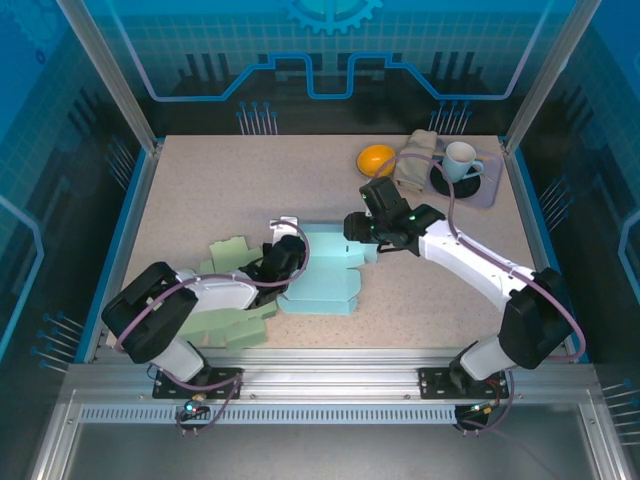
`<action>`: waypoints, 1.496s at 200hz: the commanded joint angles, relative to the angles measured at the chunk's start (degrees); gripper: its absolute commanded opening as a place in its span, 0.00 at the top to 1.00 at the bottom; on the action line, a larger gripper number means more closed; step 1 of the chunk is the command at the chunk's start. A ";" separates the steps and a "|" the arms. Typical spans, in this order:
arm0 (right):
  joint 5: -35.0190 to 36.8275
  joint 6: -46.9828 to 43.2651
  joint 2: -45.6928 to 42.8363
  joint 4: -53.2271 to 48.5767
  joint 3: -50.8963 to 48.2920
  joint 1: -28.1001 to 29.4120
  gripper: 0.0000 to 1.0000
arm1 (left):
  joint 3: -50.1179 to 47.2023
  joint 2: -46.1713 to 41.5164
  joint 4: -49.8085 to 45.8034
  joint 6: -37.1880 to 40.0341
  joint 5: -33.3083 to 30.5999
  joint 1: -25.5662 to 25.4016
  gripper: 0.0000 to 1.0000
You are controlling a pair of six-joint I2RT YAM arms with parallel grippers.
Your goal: Fold the paper box
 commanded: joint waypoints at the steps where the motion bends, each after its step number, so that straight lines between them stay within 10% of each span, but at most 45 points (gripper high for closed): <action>1: -2.64 5.00 1.18 2.24 -0.99 -1.30 0.52 | -1.01 -1.40 2.77 -0.42 -1.69 -0.63 1.00; 150: -17.06 15.41 4.03 17.61 -6.46 -1.57 0.58 | -0.04 -1.20 1.20 -2.43 -1.74 -2.69 1.00; 184: -14.92 16.85 1.81 20.23 -8.51 -1.60 0.72 | 0.39 -1.88 -1.03 -4.19 -1.84 -2.78 1.00; 251: -10.83 13.17 -4.51 16.25 -12.08 -3.08 0.59 | 3.76 -1.65 -10.80 -11.53 -3.98 -1.99 1.00; 299: -8.79 5.71 -6.99 10.84 -12.94 -4.35 0.69 | 4.81 -1.37 -12.49 -13.15 -3.65 -1.50 1.00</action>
